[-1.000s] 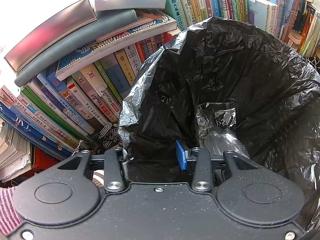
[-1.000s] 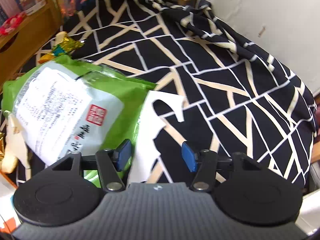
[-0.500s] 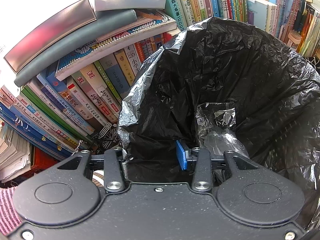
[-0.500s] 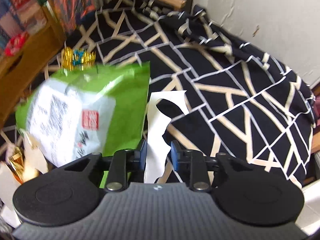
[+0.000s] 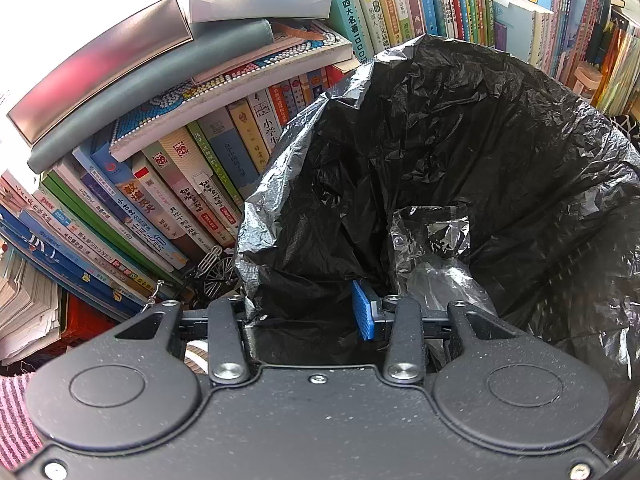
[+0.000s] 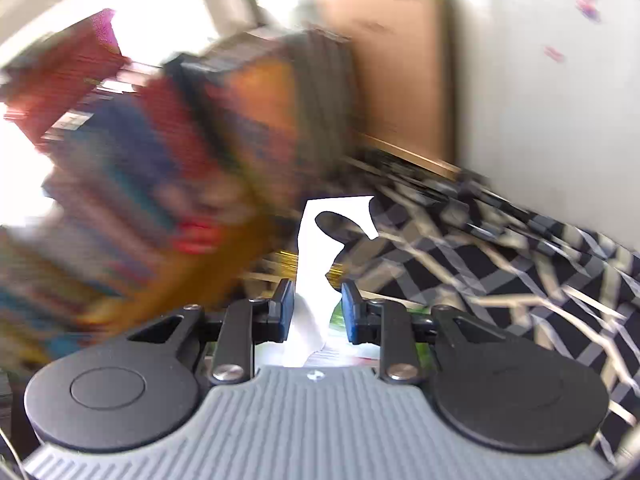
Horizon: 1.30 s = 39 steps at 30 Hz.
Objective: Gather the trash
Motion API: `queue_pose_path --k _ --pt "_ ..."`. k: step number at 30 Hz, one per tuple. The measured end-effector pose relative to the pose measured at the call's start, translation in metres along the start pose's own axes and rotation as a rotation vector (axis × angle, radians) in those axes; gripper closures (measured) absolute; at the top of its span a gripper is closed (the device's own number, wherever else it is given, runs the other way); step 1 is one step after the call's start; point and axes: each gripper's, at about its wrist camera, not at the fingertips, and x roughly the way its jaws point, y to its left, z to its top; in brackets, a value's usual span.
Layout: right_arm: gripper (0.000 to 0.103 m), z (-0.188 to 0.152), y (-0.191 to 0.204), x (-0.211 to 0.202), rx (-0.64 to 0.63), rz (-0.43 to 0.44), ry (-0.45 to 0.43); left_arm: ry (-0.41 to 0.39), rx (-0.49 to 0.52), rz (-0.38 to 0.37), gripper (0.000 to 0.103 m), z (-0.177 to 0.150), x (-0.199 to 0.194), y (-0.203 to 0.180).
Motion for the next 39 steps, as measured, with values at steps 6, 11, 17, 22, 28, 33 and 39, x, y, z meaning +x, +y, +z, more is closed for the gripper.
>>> queue_pose_path --k 6,11,17,22,28,33,39 --pt "0.072 -0.011 0.073 -0.042 -0.133 0.394 -0.04 0.0 -0.001 -0.003 0.066 0.0 0.0 -0.001" --pt "0.072 -0.035 0.128 -0.066 -0.226 0.653 0.036 -0.002 -0.004 -0.01 0.066 0.0 -0.001 0.0" --pt "0.072 -0.076 0.179 -0.083 -0.374 0.781 0.125 -0.002 -0.005 -0.016 0.066 -0.001 -0.002 0.001" --pt "0.071 -0.108 0.196 -0.077 -0.469 0.752 0.186 -0.003 -0.005 -0.017 0.066 -0.001 -0.002 0.001" --pt "0.067 -0.121 0.197 -0.074 -0.518 0.727 0.206 -0.002 -0.005 -0.017 0.066 -0.002 -0.002 0.001" --pt "0.047 -0.121 0.199 -0.074 -0.525 0.728 0.201 -0.003 -0.005 -0.017 0.066 -0.002 -0.002 0.001" --pt "0.04 -0.112 0.196 -0.076 -0.497 0.727 0.171 -0.002 -0.005 -0.018 0.066 -0.002 -0.002 0.001"
